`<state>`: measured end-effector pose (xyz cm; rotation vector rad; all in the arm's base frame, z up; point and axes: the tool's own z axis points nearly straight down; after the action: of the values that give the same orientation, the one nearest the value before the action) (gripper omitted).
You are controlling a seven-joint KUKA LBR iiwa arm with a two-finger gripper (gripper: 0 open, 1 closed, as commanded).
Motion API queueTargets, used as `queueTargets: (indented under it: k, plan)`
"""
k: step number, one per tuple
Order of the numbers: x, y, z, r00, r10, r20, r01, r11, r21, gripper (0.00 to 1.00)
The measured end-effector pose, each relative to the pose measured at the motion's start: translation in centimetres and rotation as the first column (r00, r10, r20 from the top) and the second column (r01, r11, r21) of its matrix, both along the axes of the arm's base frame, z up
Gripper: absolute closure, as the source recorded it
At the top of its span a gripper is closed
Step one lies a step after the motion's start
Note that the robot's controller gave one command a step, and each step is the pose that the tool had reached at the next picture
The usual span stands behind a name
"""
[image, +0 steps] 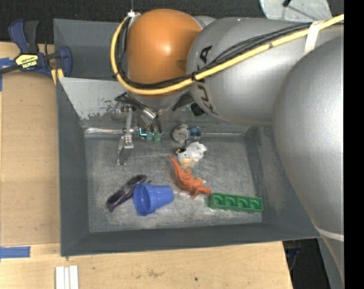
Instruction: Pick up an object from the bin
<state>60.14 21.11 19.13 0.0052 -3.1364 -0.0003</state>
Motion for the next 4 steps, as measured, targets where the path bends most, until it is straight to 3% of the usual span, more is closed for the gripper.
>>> queueTargets:
  k: [1,2,3,4]
  plan:
    - [0.2,-0.1,0.5,1.0,-0.003,0.008,0.003,1.0,0.002,0.0]
    - [-1.1,-0.7,-2.9,0.984,0.178,0.017,-0.178,0.984,0.001,0.0]
    - [-8.4,-4.3,-6.1,0.885,0.466,0.005,-0.466,0.885,0.0,0.0]
    - [-6.7,-5.0,-7.3,0.85,0.527,0.009,-0.527,0.85,0.0,0.0]
